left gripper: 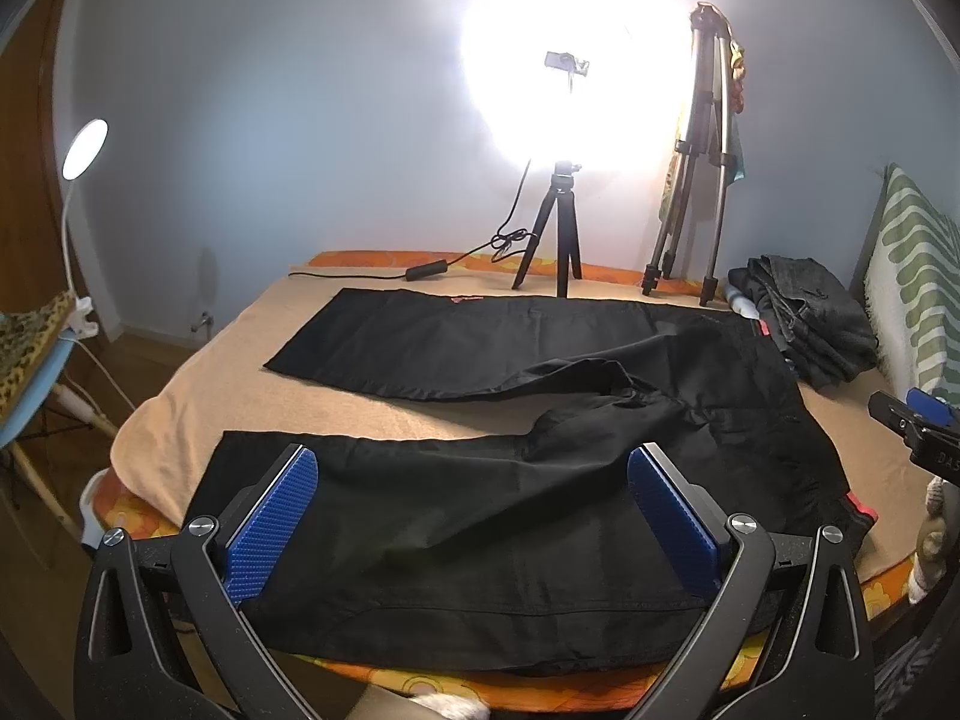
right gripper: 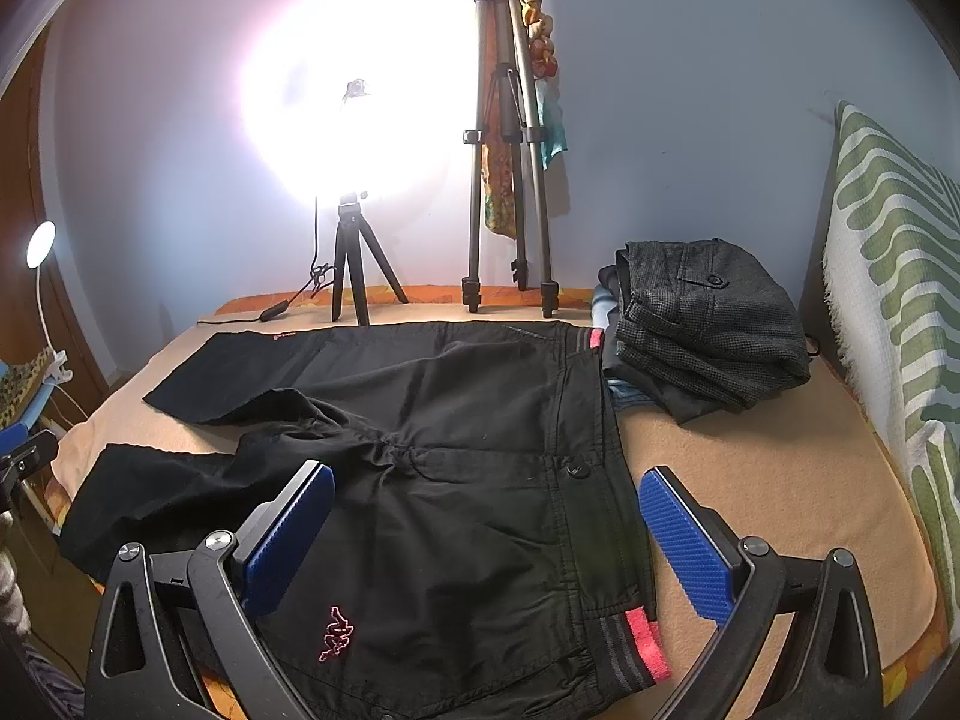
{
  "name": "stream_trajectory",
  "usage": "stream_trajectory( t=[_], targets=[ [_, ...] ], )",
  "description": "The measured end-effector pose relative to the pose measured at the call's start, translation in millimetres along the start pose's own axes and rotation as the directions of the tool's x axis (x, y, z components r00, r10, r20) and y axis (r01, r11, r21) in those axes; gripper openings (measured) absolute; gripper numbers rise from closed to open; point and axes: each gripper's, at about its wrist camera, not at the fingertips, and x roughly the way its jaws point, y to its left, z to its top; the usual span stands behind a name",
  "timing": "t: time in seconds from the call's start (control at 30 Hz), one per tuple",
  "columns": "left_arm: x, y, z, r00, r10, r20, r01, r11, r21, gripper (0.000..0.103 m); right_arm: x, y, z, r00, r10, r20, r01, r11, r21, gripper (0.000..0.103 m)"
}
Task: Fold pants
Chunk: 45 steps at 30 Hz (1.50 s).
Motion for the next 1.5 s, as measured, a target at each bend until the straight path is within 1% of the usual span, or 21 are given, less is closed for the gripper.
stream_trajectory(
  t=[0.13,0.23,0.33,0.43,0.5,0.57,0.6,0.67,0.73,0.77,0.9,0.97,1.03,1.13,1.23,1.33,1.37,1.43,1.5],
  targets=[
    [2,4,-2,1.0,0.007,-0.004,-0.007,1.0,-0.004,0.103,1,0,-4,1.0,0.005,-0.011,-0.005,1.0,0.003,0.103],
    [4,7,-2,1.0,-0.004,-0.017,0.003,1.0,-0.005,0.103,-1,1,-6,1.0,0.012,-0.01,-0.012,1.0,-0.01,0.103],
    [5,14,-3,1.0,-0.006,-0.025,0.005,1.0,-0.025,0.103,-2,5,-9,1.0,0.019,0.001,-0.019,0.999,-0.048,0.103],
    [8,21,-5,0.999,-0.004,-0.035,0.003,0.999,-0.039,0.103,0,15,-12,0.999,0.042,0.005,-0.042,0.992,-0.115,0.102],
    [13,31,-8,0.998,-0.025,-0.055,0.021,0.997,-0.072,0.103,1,23,-16,0.996,0.084,0.005,-0.082,0.984,-0.159,0.102],
    [20,44,-14,0.995,-0.046,-0.086,0.035,0.992,-0.122,0.103,2,30,-22,0.986,0.164,-0.013,-0.163,0.967,-0.197,0.102],
    [22,49,-17,0.994,-0.049,-0.095,0.036,0.99,-0.134,0.103,3,34,-25,0.982,0.189,-0.027,-0.191,0.959,-0.21,0.102],
    [25,58,-22,0.994,-0.031,-0.108,0.016,0.99,-0.138,0.099,5,43,-31,0.976,0.209,-0.061,-0.217,0.944,-0.247,0.102],
    [26,67,-25,0.993,0.002,-0.116,-0.016,0.993,-0.12,0.096,5,53,-36,0.973,0.217,-0.081,-0.232,0.931,-0.284,0.102],
    [26,73,-26,0.992,0.024,-0.121,-0.037,0.993,-0.109,0.095,6,59,-39,0.97,0.225,-0.09,-0.242,0.922,-0.303,0.101],
    [24,96,-29,0.988,0.058,-0.144,-0.072,0.993,-0.098,0.09,9,87,-54,0.955,0.258,-0.146,-0.295,0.878,-0.378,0.096],
    [25,111,-32,0.984,0.063,-0.168,-0.082,0.991,-0.104,0.087,13,102,-62,0.941,0.28,-0.19,-0.335,0.85,-0.407,0.092],
    [27,126,-36,0.979,0.065,-0.191,-0.091,0.987,-0.13,0.087,17,116,-70,0.926,0.301,-0.226,-0.372,0.822,-0.43,0.087],
    [33,156,-47,0.97,0.066,-0.232,-0.116,0.971,-0.21,0.087,23,138,-82,0.903,0.329,-0.276,-0.425,0.777,-0.465,0.083],
    [37,180,-61,0.96,0.087,-0.266,-0.157,0.955,-0.253,0.087,25,161,-96,0.883,0.35,-0.314,-0.467,0.726,-0.504,0.079],
    [40,202,-75,0.949,0.105,-0.297,-0.198,0.933,-0.3,0.086,28,181,-109,0.859,0.369,-0.354,-0.509,0.678,-0.53,0.078],
    [41,210,-80,0.945,0.104,-0.309,-0.207,0.924,-0.321,0.086,28,185,-112,0.856,0.367,-0.364,-0.515,0.664,-0.543,0.078],
    [42,225,-89,0.94,0.1,-0.327,-0.221,0.906,-0.36,0.086,30,195,-121,0.859,0.355,-0.37,-0.511,0.635,-0.578,0.077],
    [42,235,-96,0.936,0.083,-0.343,-0.227,0.885,-0.405,0.086,32,201,-125,0.864,0.342,-0.37,-0.503,0.623,-0.599,0.074]
  ],
)
